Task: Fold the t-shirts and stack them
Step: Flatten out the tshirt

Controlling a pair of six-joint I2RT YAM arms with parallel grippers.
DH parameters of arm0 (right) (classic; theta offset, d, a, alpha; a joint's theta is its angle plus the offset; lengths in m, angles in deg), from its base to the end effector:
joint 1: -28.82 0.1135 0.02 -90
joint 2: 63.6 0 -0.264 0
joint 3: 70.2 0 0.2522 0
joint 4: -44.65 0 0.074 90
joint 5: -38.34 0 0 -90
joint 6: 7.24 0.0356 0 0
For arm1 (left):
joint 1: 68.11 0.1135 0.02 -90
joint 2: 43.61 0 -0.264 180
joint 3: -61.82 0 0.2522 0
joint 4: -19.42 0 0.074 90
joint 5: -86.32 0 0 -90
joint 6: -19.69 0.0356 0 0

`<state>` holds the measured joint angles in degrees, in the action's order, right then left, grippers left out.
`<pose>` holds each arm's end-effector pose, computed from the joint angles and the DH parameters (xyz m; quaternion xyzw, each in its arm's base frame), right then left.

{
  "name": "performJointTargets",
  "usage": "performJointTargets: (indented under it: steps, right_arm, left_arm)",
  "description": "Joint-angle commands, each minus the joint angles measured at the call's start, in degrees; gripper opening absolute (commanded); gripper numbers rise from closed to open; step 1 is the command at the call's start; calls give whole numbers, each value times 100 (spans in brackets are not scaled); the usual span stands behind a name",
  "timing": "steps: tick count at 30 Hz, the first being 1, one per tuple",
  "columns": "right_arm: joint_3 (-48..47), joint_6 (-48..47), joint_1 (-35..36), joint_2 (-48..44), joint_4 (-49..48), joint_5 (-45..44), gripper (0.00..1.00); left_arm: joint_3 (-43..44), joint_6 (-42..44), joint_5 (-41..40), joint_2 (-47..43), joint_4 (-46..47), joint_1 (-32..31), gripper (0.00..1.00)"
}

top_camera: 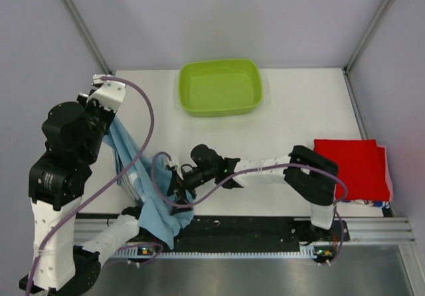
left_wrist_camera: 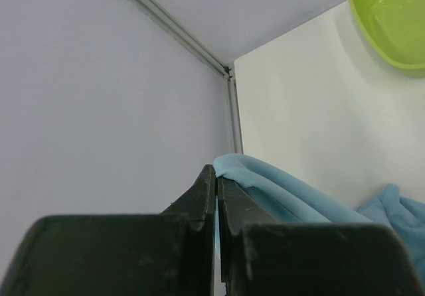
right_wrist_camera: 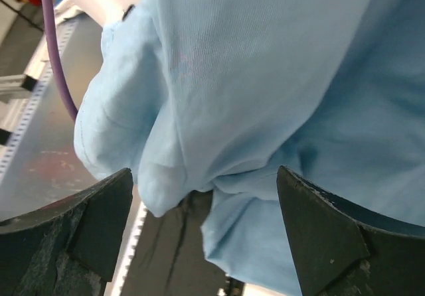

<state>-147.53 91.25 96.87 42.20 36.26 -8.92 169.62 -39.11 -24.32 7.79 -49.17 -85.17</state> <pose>0.1300 0.3871 0.2129 -0.5603 0.5587 0.5650 0.2340 0.0990 -0.0173 0.5072 0.2103 0.7447 0.2144 0.5960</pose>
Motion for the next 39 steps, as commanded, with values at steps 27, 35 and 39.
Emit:
performJointTargets:
  steps: [27, 35, 39]
  right_arm:
    - [-725, -1182, -1198, -4565, 3865, -4217, 0]
    - [-2930, -2114, -1198, -5570, 5614, -5170, 0]
    - [-3871, -2229, -1198, -5482, 6371, -4891, 0]
  left_arm:
    - [-35, 843, -739, -613, 641, 18, 0]
    - [949, 1178, -37, -1123, -326, 18, 0]
    - [1002, 1292, 87, -1342, -651, 18, 0]
